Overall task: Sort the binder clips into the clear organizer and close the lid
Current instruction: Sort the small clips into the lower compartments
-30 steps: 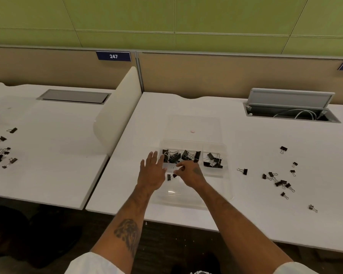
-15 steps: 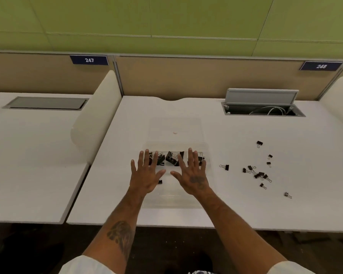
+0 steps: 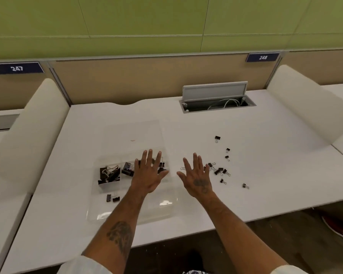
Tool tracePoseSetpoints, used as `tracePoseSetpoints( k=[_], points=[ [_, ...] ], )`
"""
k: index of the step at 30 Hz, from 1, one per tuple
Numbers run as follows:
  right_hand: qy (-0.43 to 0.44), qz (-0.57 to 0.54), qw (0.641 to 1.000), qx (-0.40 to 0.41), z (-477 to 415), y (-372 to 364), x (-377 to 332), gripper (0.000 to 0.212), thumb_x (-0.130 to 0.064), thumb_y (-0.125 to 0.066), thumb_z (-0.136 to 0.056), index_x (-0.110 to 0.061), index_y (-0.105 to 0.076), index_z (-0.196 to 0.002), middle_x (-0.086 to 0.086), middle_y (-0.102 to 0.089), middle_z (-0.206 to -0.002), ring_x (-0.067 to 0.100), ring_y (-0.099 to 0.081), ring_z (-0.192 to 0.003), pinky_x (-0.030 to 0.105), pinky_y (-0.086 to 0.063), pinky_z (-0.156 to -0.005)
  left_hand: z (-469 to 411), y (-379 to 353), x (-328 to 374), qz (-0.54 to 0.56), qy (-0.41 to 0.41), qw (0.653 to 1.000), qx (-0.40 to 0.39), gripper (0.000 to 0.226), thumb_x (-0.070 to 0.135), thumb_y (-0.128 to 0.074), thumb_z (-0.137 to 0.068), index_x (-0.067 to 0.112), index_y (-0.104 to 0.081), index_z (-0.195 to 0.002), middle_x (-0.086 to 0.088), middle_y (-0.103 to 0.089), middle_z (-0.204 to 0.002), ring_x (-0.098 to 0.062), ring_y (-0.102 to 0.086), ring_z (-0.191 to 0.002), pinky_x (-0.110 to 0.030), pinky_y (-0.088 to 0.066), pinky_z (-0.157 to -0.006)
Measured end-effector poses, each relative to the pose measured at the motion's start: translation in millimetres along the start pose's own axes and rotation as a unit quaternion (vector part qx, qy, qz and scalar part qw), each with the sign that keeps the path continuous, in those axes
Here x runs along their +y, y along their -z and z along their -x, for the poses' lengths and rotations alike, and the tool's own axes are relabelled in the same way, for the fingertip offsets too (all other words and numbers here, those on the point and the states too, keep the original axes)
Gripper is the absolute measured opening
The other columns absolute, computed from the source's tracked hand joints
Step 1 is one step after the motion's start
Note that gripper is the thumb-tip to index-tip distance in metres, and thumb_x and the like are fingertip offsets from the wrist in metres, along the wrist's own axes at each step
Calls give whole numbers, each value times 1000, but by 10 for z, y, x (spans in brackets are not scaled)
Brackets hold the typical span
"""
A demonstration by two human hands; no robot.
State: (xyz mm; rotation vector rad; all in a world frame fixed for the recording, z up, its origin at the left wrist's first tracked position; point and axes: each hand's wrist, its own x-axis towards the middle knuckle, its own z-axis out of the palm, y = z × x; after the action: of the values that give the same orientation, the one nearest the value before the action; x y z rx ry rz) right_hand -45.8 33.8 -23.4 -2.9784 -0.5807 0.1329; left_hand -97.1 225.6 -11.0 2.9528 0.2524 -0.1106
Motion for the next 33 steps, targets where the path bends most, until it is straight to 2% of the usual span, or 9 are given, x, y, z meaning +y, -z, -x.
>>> tracePoseSetpoints(
  k=[2, 5, 7, 10, 16, 21, 26, 30, 33],
  points=[
    [-32, -15, 999, -26, -46, -12, 248, 57, -48, -41, -93, -14, -53, -138, 26, -45, -143, 42, -47, -130, 58, -45, -95, -143, -19, 196, -10, -18, 1000, -4, 79, 71, -8, -86, 32, 14, -151, -6, 16, -161, -24, 21, -147, -52, 5, -117],
    [-41, -41, 998, -2, -85, -50, 637, 53, -32, -57, -92, -11, -47, -140, 21, -46, -140, 40, -47, -126, 49, -43, -99, -330, -72, 473, -22, -37, 999, -20, 84, 74, 1, -82, 30, 11, -152, -8, 12, -162, -25, 17, -148, -51, 4, -117],
    [-57, -41, 997, -10, -112, -66, 868, 50, -31, -53, -94, -14, -44, -140, 14, -45, -135, 34, -47, -120, 43, -41, -97, -455, -113, 646, -34, -49, 998, -36, 83, 74, -4, -85, 28, 7, -153, -9, 8, -162, -26, 12, -149, -50, 1, -118],
    [-91, -34, 995, -20, -157, -81, 1058, 45, -35, -49, -95, -16, -45, -136, 10, -46, -127, 29, -46, -115, 40, -41, -90, -575, -166, 809, -44, -59, 995, -74, 77, 61, -34, -95, 23, -2, -154, -8, 2, -162, -25, 3, -149, -48, -7, -119],
    [-97, -48, 993, -39, -285, -160, 1267, 36, -35, -50, -95, -12, -52, -123, 10, -46, -124, 28, -48, -111, 37, -41, -86, -765, -285, 1039, -127, -79, 986, -71, 58, 43, -55, -92, 19, -39, -142, -5, -31, -152, -24, -28, -140, -47, -11, -116],
    [-85, -94, 991, -37, -393, -181, 1350, 23, -17, -43, -99, -7, -59, -112, 13, -50, -118, 30, -52, -106, 39, -47, -84, -874, -346, 1142, -74, -60, 987, -131, 57, 33, -63, -88, 17, -42, -138, -5, -44, -138, -25, -44, -125, -41, -41, -98],
    [-107, -153, 982, -19, -461, -138, 1449, 24, -13, -41, -98, -7, -61, -110, 12, -54, -113, 32, -58, -102, 36, -47, -83, -939, -372, 1199, -55, -49, 984, -164, 58, 31, -61, -90, 24, -37, -143, -7, -47, -127, -26, -50, -117, -41, -46, -88],
    [-177, -310, 934, 12, -544, -88, 1531, 25, -20, -50, -95, -14, -64, -116, 7, -60, -112, 27, -60, -104, 31, -47, -87, -961, -387, 1249, -61, -49, 986, -146, 43, 24, -56, -94, 22, -49, -136, -8, -48, -123, -27, -52, -113, -40, -46, -86],
    [-229, -447, 864, 35, -600, -35, 1555, 14, -15, -58, -89, -12, -72, -89, 5, -71, -88, 22, -66, -88, 28, -48, -73, -949, -413, 1278, -63, -52, 990, -118, 28, 18, -52, -95, 17, -58, -121, -8, -51, -117, -27, -56, -106, -38, -46, -81]
  ],
)
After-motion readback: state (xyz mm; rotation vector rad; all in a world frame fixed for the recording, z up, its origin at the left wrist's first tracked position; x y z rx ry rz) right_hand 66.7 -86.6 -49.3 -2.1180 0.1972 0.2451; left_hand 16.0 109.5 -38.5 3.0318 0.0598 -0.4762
